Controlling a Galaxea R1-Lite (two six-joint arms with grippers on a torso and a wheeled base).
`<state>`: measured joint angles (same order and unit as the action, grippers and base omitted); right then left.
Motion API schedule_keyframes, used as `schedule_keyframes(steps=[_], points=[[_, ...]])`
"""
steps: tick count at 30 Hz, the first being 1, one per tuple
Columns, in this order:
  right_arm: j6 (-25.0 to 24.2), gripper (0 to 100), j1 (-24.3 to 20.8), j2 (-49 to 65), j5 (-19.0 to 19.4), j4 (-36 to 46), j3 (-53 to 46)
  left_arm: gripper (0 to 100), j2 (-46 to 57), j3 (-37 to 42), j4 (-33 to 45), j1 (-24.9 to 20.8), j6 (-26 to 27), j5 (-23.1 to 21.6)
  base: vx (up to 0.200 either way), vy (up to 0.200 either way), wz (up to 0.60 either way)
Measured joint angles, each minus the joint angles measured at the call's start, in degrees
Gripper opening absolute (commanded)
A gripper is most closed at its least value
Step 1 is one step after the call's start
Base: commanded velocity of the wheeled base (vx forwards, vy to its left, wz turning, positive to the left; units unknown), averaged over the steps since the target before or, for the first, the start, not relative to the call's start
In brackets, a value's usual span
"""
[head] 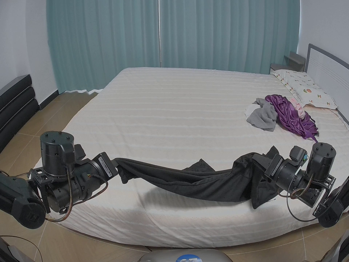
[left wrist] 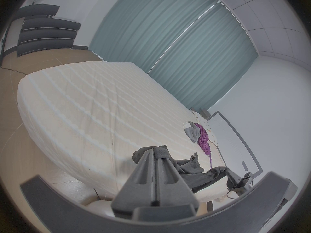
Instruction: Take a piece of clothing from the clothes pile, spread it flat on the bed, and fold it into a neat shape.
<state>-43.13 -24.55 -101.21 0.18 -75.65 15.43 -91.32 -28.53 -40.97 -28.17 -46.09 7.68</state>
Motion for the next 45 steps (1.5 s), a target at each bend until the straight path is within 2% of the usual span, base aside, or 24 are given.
schedule_keyframes(steps=[13,18,23,29,34,37,45], points=[[2.0,0,-2.7,11.1,-2.9,0.3,-6.2,0,5.5,3.0,4.0,-2.0,0.0,1.6,-0.200,0.000,0.00],[3.0,0,-3.7,18.6,-4.1,2.1,-6.7,0,11.1,2.9,8.9,-3.5,0.1,3.0,0.000,0.000,0.00],[3.9,0,-3.9,26.9,-4.6,8.2,-3.9,0,16.5,-0.3,14.8,-4.3,0.3,4.1,0.000,0.000,0.00],[4.4,0,-2.6,33.3,-4.5,19.2,8.2,0,19.5,-8.6,19.3,-3.6,0.5,4.4,0.000,0.000,0.00],[4.8,0,-0.3,33.5,-4.3,28.5,20.8,0,17.2,-19.8,22.5,-1.1,0.5,4.4,0.000,0.000,0.00],[5.1,0,1.8,30.5,-4.3,31.3,27.4,0,13.1,-26.7,24.5,0.7,0.4,4.3,0.000,0.000,0.00],[5.3,0,8.4,15.4,-4.7,34.5,40.7,0,-1.1,-41.3,27.2,4.8,-0.4,3.4,0.200,0.000,0.00]])
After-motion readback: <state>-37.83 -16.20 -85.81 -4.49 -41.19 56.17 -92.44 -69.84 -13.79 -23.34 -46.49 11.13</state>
